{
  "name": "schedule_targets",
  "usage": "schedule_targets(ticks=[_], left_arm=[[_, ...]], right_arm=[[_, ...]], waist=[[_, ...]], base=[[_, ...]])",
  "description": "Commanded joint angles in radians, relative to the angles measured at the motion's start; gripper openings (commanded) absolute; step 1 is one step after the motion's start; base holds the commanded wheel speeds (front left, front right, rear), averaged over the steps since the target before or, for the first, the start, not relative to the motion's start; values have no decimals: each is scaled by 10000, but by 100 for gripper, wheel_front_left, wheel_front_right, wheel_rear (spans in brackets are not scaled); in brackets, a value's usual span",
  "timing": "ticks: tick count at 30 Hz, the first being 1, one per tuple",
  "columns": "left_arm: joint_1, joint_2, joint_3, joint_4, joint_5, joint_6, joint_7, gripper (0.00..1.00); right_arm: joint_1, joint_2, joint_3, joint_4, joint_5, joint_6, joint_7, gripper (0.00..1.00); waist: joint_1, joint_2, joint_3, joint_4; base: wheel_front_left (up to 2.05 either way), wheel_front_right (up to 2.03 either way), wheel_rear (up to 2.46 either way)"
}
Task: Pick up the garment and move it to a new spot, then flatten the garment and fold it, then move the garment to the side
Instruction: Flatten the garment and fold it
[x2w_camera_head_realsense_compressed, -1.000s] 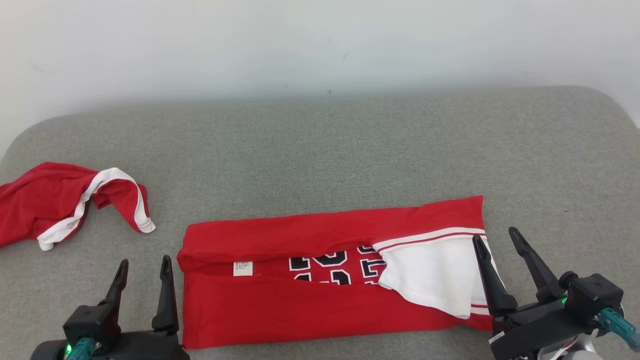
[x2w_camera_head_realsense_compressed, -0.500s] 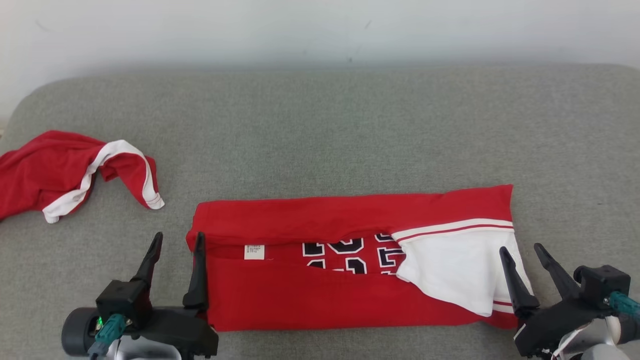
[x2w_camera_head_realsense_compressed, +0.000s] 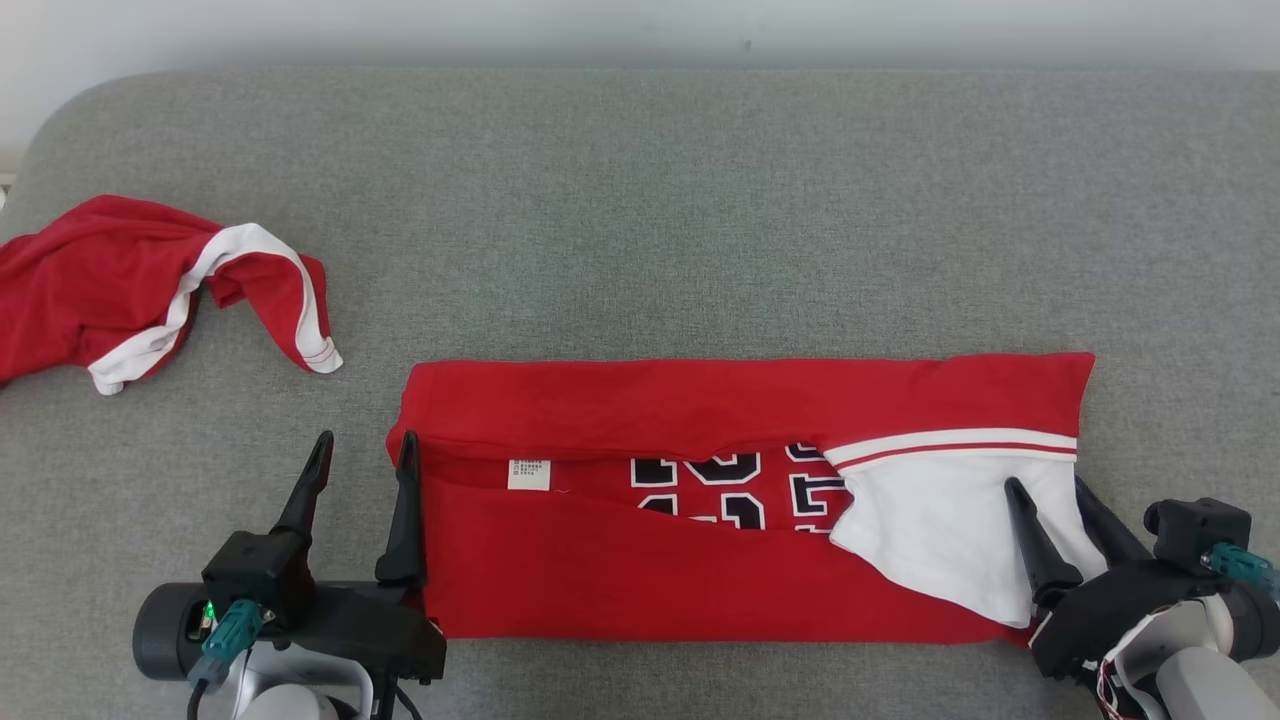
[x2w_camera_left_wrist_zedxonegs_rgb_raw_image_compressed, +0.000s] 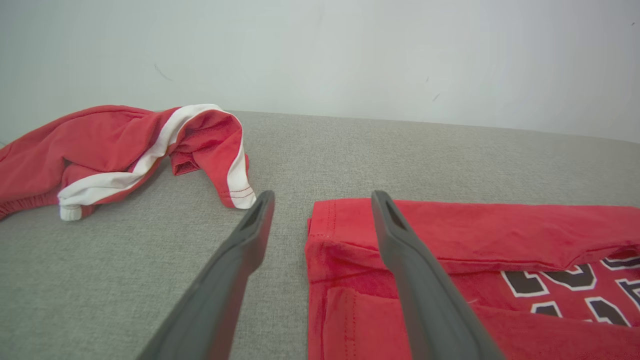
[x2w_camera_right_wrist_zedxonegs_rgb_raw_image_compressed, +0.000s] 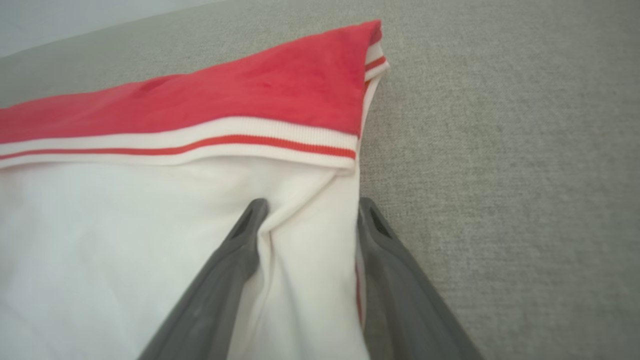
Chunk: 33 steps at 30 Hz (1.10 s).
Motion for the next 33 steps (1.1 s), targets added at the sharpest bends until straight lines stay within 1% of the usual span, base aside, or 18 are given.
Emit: schedule_targets(ticks=[1, 4, 9, 15, 19, 23, 26, 28, 33], left_arm=[[-151, 32, 44, 49, 72, 17, -92, 100], [-172, 31, 66, 81, 29, 44, -136, 100], [-167, 79, 92, 58, -9, 78, -172, 100], [-138, 154, 99, -28, -44, 135, -148, 100], [-157, 162, 76, -75, -66, 159, -107, 100], [-188, 176, 63, -95, -111, 157, -94, 100], [-177, 221, 78, -98, -131, 178, -105, 100], [-151, 237, 77, -108, -157, 174, -116, 100], [-58, 254, 65, -178, -208, 224, -111, 100]], right_arm=[[0, 69, 374, 268, 311, 3, 141, 0], [-50, -60, 586, 318, 683, 0, -28, 0], [-101, -346, 425, 370, 1055, -11, -385, 0], [-27, -889, -421, 682, 1398, -11, -821, 0], [-61, -1335, -1000, 982, 1371, -9, -982, 0], [-389, -1490, -855, 953, 1213, -8, -1042, 0], [-531, -1396, -453, 413, 1035, -8, -1093, 0], [-550, -1247, -109, -291, 862, -3, -1117, 0], [-147, -794, 713, -2729, 233, -3, -778, 0]], waist=[[-1, -1, 40, -41], [-1, -1, 40, -129], [-1, -1, 6, -334], [-1, -1, -10, -695], [-1, -1, -13, -923], [-1, -1, -20, -1101], [-1, -1, -68, -1183], [-1, -1, -113, -1228], [-1, -1, -186, -1296]], base=[[0, 0, 0], [0, 0, 0], [0, 0, 0], [0, 0, 0], [0, 0, 0], [0, 0, 0], [0, 0, 0], [0, 0, 0], [0, 0, 0]])
